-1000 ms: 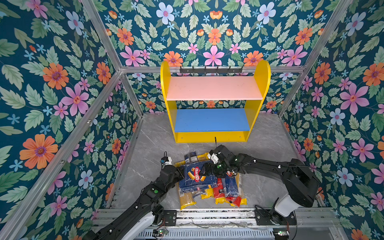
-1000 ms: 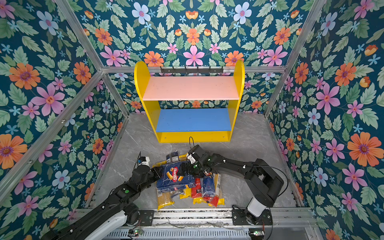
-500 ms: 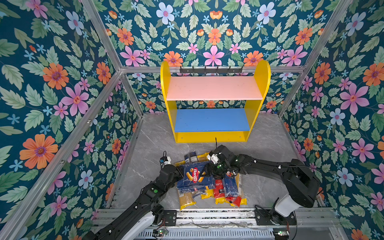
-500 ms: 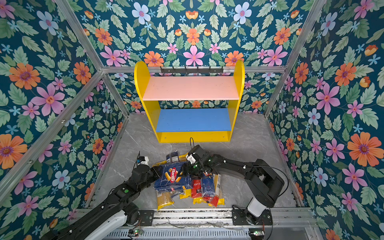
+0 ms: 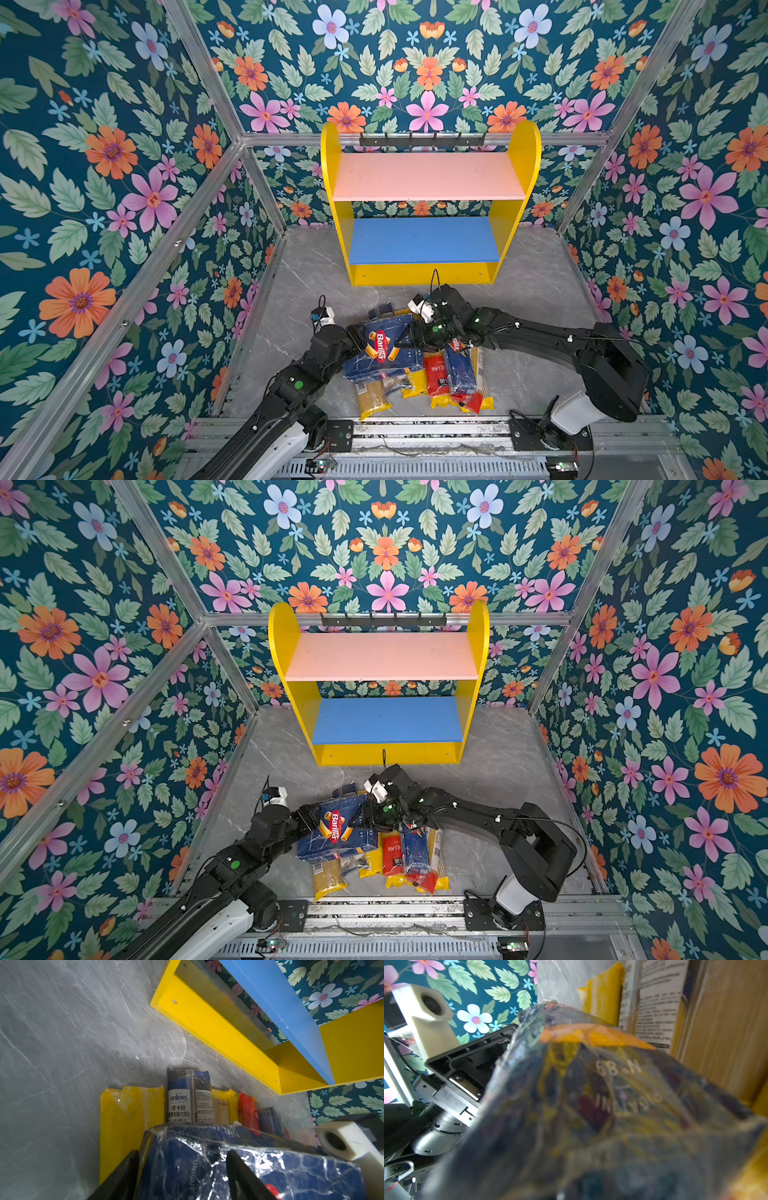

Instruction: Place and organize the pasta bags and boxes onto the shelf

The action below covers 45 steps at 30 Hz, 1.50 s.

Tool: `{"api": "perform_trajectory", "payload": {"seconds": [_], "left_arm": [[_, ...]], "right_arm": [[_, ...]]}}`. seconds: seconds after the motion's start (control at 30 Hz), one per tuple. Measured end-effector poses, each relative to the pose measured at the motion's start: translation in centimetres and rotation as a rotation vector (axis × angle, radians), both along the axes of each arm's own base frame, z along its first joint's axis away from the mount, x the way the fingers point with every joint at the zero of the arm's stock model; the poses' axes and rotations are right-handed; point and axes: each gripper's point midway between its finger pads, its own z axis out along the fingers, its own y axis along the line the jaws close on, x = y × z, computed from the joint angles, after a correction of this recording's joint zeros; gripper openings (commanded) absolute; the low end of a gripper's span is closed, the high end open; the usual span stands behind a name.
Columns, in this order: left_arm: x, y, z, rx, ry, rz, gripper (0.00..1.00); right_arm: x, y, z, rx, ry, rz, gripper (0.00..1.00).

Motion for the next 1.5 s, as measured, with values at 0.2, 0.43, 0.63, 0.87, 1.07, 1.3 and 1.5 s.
{"api": "perform_trajectory", "payload": {"seconds": [0.2, 0.43, 0.63, 0.87, 1.07, 1.3, 1.5], "left_arm": [[-0.1, 1.1, 2.9, 0.04, -0.039, 0.023, 0.72], [-0.5, 2.8, 6.6, 0.083, -0.1, 0.065, 0.78], [-0.6, 4.1, 8.5, 0.126, -0.125, 0.108, 0.81], [0.4, 4.2, 9.8, 0.192, -0.131, 0.117, 0.9], [1.8, 3.5, 10.5, 0.269, -0.134, 0.085, 1.0], [4.0, 1.8, 11.2, 0.338, -0.159, 0.03, 1.0], [5.5, 0.6, 11.4, 0.384, -0.166, -0.004, 0.99]], "right_arm": [[1.0, -0.2, 0.9, 0.032, -0.016, -0.016, 0.44], [3.1, -0.8, 2.2, 0.071, -0.01, -0.057, 0.41], [4.8, -0.6, 4.4, 0.142, -0.028, -0.058, 0.39], [9.4, -2.0, 7.1, 0.208, -0.05, -0.107, 0.39], [15.5, -4.5, 8.3, 0.248, -0.07, -0.188, 0.39], [22.3, -5.9, 8.8, 0.279, -0.083, -0.24, 0.37], [26.1, -5.4, 9.6, 0.289, -0.101, -0.233, 0.37]]}}
